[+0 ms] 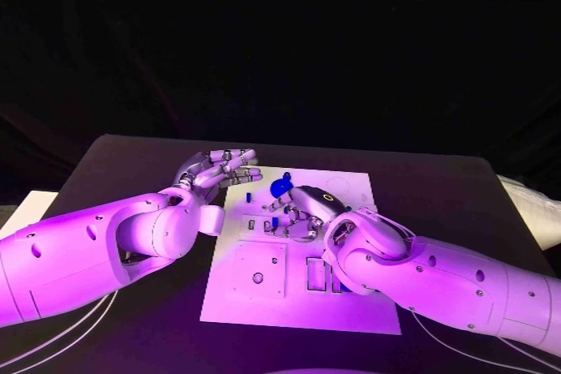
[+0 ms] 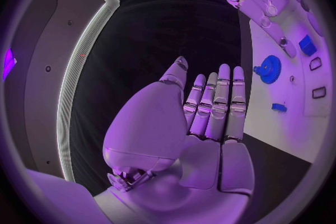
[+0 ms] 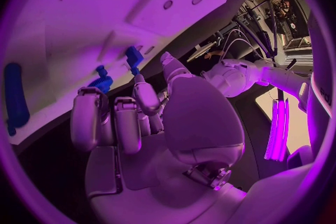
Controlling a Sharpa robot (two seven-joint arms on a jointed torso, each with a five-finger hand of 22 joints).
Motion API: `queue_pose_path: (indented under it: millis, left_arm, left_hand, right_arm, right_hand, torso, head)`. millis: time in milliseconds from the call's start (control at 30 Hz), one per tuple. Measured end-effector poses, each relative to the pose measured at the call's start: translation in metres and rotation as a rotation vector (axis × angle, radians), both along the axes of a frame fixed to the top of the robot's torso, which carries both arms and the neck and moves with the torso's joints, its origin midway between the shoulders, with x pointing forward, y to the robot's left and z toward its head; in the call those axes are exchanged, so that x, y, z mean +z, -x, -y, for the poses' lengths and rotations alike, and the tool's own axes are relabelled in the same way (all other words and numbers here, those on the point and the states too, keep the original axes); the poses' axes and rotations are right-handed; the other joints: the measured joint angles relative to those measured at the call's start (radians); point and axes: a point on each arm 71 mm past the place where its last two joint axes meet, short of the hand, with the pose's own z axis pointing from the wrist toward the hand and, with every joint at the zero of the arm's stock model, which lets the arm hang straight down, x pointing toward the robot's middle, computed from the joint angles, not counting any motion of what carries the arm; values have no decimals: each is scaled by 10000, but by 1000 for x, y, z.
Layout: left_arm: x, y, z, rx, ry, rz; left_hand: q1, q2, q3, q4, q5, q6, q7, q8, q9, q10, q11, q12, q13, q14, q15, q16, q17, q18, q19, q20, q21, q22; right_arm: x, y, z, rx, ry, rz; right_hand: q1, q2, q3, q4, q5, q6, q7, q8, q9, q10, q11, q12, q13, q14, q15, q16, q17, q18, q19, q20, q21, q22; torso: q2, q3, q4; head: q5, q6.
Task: Assemble the parts on the task board
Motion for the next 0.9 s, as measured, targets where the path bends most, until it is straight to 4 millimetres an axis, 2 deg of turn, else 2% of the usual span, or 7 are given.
queue_pose_path:
  millis: [267,367,533,633,733,800,900]
  left_arm:
    - [-2,-5,-7,-247,-675,83]
    - [-1,-8,-10,-576,-1431,70]
    - [2,-17,-9,-1984,-3666,-424]
    - [1,-19,-3,-3056,-5189,-917]
    - [-2,-19,4,-3928,-7022,-1324]
    - [-5,-21,8,-4235,-8203,-1538]
    - [-7,-23,13,-4355,-9439,-1730]
  left_hand:
    - [-125,125,31,-66,0,693,-394,163,53,1361,-528,387,132,1977,-674,1068,869,-1,1530,-670,829,356]
    - [-468,191,-64,194,-5,1073,-711,279,109,2220,-899,711,324,3250,-1078,2451,1753,-3,2538,-1109,1551,711]
    - [-1093,167,-440,853,-36,1438,-1077,668,295,3276,-1380,2115,1419,4085,-1555,9403,8448,-3,3846,-1708,3229,1702]
    - [-1055,129,-539,953,-36,1508,-1149,1167,514,2989,-1526,3531,2635,4081,-1671,11648,10889,-4,3805,-1857,4211,2430]
    - [-1094,237,-705,1309,-91,1531,-1370,1812,831,2518,-1705,5151,3987,4067,-1756,13026,11742,-4,3884,-1957,5761,3937]
    - [-1352,308,-978,1562,-126,1387,-1541,2541,1286,2147,-1794,6726,5384,4065,-1860,13652,11807,-411,4610,-2007,8366,7022]
    - [-1899,389,-1412,1609,-265,1248,-1643,3232,1746,2429,-1855,8580,7251,4081,-1918,14000,11812,-624,5091,-2058,10156,9317]
  right_arm:
    - [39,-2,31,-61,-1225,812]
    - [51,-8,54,-152,-1449,724]
    - [67,-17,94,-499,-2001,128]
    - [70,-20,112,-784,-2384,-350]
    - [69,-23,127,-1082,-2768,-817]
    - [68,-25,134,-1260,-2982,-1073]
    - [67,-27,141,-1434,-3179,-1299]
  right_hand:
    - [439,151,-148,94,131,-101,28,0,0,-75,5,-95,-73,0,0,-119,-1,-1,-137,-10,-187,-268]
    - [557,268,-131,77,131,-105,31,0,10,-179,-2,-246,-172,0,0,-233,-1,0,-287,0,-348,-556]
    - [785,454,-48,-6,451,-52,-21,69,42,-179,-2,-230,-149,1,0,-274,-2,-1,-306,-19,-415,-666]
    - [885,486,7,-61,869,-36,-37,78,42,-179,-2,-204,-144,1,-1,-293,-2,-1,-324,-37,-415,-704]
    - [885,486,7,-61,927,-36,-37,78,42,-179,-2,-204,-145,1,-1,-293,-2,-1,-324,-37,-415,-716]
    - [885,486,7,-61,928,-36,-37,78,41,-179,-2,-204,-145,1,-1,-293,-2,-1,-323,-37,-415,-716]
    - [885,486,7,-61,928,-33,-34,78,41,-178,-2,-204,-145,1,-1,-293,-2,-1,-323,-36,-454,-736]
  torso:
    - [-78,61,-88]
    - [-151,98,-128]
    - [-275,173,-208]
    - [-342,202,-275]
    - [-387,234,-337]
    - [-410,255,-378]
    - [-435,282,-419]
  head:
    - [85,58]
    - [168,21]
    - [244,-54]
    - [284,-104]
    - [353,-135]
    - [382,-150]
    - [413,-165]
